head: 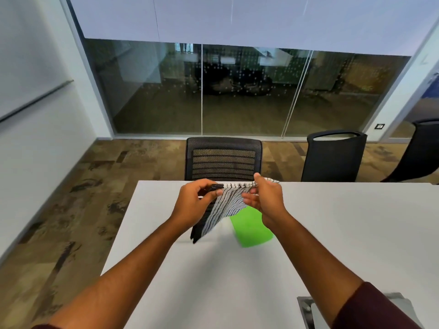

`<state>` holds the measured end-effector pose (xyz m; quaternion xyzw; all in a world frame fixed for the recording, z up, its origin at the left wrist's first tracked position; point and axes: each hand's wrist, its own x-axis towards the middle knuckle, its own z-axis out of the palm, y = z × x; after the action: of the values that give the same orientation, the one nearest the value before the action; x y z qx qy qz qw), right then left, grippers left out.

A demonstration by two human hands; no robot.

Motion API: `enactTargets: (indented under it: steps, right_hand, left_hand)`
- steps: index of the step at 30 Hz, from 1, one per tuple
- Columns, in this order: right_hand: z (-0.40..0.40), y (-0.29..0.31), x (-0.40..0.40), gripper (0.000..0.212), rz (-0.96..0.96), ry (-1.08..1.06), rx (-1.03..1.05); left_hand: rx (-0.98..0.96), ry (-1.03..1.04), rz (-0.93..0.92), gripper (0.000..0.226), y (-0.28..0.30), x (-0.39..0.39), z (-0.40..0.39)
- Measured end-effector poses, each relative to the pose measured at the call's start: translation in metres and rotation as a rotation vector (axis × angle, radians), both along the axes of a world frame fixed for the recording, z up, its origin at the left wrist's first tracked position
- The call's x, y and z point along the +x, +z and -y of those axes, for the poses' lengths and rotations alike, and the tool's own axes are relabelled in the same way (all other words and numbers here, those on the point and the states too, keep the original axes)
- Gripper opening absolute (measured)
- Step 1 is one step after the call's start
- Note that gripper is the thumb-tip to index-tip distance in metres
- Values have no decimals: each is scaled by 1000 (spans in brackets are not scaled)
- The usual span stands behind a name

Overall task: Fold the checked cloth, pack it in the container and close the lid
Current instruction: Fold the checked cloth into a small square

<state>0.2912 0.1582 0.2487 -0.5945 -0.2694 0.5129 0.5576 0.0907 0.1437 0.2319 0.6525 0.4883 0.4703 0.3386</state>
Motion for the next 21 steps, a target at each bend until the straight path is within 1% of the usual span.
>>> enactTargets:
  steps: [2, 3, 4, 6, 7, 8, 9, 10, 12, 16, 19, 21]
  right_hand:
    - [5, -3, 0, 36, 378, -130, 15]
    - [10, -3, -2, 34, 560, -156, 99]
    - [14, -2, -5, 30, 688, -121, 237]
    - [20, 4, -10, 18, 816, 98, 531]
    - [21, 7, -12, 15, 880, 236, 637]
    - [20, 9, -15, 18, 949, 367, 695]
    - [20, 11, -18, 22, 995, 480, 703]
    - [20, 13, -20, 26, 1010, 561, 656]
    - [21, 13, -22, 26, 939, 619, 550]
    - [21, 4, -18, 18, 882, 547, 549]
    - [21, 0, -18, 7, 913, 497, 574]
    - [20, -2, -18, 4, 940, 453, 585]
  left_hand:
    - [-8, 25, 53, 8, -1, -1, 0]
    - [-9, 33, 68, 8, -2, -1, 0]
    - [-6, 35, 74, 8, -3, -1, 1]
    - [-4, 25, 71, 8, -5, 0, 3]
    - [-5, 17, 69, 8, -6, 1, 3]
    - [-5, 11, 63, 8, -7, 1, 4]
    - [-3, 9, 53, 8, -7, 2, 5]
    - [-2, 8, 42, 10, -8, 2, 5]
    - [-9, 1, 36, 12, -8, 0, 6]
    - [-7, 24, 10, 12, -8, -1, 11]
    - [-14, 22, -28, 17, -9, -2, 14]
    - [-32, 2, 1, 16, -9, -3, 17]
